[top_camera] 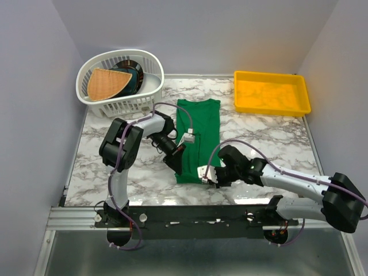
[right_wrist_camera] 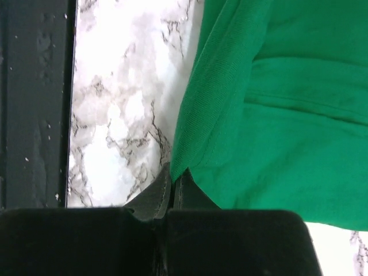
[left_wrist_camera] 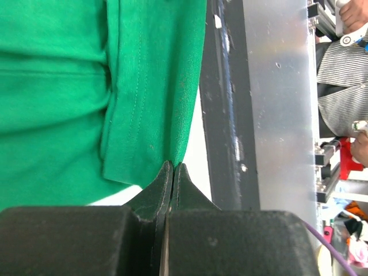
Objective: Roll the t-shirts
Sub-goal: Roll the T-shirt to the center of the board.
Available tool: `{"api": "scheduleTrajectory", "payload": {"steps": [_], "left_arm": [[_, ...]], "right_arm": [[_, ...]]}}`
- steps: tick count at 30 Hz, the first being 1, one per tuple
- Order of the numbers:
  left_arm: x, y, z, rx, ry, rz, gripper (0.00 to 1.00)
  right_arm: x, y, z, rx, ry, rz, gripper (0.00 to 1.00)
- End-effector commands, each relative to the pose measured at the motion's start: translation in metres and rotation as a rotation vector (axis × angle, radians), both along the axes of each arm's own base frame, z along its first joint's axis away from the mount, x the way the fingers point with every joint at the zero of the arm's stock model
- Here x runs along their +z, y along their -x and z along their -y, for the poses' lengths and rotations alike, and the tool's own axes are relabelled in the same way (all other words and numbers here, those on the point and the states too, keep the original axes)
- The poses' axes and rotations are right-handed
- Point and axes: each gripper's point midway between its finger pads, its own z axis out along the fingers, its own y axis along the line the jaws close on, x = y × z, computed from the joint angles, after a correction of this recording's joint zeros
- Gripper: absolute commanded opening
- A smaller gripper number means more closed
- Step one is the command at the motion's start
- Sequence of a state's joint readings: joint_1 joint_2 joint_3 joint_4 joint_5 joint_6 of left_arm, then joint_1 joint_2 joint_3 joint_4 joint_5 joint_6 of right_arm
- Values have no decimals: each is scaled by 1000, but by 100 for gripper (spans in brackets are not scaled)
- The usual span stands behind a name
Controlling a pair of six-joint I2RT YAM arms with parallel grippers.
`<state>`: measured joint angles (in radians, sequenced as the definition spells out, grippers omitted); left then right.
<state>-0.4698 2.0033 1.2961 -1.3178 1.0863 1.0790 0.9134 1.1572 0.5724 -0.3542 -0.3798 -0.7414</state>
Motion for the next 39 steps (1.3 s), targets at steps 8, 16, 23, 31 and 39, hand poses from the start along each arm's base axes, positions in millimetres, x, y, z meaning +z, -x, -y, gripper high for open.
{"api": "scheduleTrajectory", "payload": {"steps": [8, 16, 23, 31, 39], "left_arm": [[-5, 8, -29, -52, -164, -133, 0], [-6, 3, -32, -25, -183, -150, 0], [-15, -21, -31, 55, -218, -130, 0], [-34, -48, -39, 139, -279, -93, 2], [-45, -58, -44, 186, -344, -90, 19]], "right_arm": [[-23, 33, 48, 117, 171, -444, 0], [-14, 1, 52, 153, 145, -506, 1], [-16, -30, 44, 156, 151, -541, 1], [-23, -55, 34, 138, 184, -648, 3], [-29, -64, 32, 75, 226, -687, 10]]}}
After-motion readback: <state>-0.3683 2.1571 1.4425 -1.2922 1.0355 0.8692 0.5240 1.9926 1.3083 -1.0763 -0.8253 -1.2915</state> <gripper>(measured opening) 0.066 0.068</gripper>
